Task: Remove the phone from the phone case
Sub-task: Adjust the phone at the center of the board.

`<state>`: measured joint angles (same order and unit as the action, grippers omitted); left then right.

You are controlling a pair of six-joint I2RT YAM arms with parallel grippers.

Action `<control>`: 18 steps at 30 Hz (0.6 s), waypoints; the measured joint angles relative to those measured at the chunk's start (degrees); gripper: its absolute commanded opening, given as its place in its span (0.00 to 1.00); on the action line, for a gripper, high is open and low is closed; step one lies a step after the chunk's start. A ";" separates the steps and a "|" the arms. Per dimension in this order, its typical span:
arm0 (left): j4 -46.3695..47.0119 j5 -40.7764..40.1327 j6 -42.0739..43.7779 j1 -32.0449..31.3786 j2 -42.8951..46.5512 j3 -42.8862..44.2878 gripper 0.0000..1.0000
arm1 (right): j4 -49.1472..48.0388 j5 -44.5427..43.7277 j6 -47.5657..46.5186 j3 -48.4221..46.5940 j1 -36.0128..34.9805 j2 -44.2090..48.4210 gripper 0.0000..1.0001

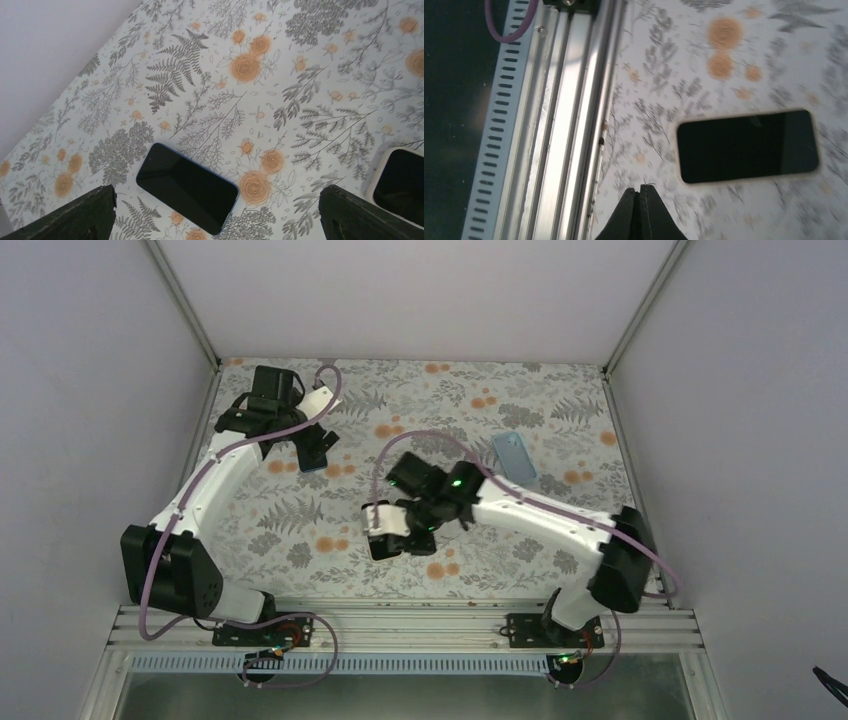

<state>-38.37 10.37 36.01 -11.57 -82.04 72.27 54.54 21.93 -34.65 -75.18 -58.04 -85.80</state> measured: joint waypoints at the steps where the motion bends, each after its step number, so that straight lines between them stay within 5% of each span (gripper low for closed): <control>1: 0.02 0.28 -1.03 0.00 0.59 0.02 1.00 | -0.31 -0.04 0.02 -0.70 -1.33 -2.12 0.04; 9: 0.04 0.74 -3.48 0.63 1.22 -1.60 1.00 | -6.58 -3.15 0.04 -2.84 -7.67 -20.17 0.03; 18: 0.74 0.83 -3.74 3.26 2.47 -6.67 1.00 | -11.21 -4.20 0.22 -6.36 -10.58 -27.10 0.03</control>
<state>-37.63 11.20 32.27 -8.32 -79.57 65.60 43.33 17.74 -34.44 -81.54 -68.62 -112.90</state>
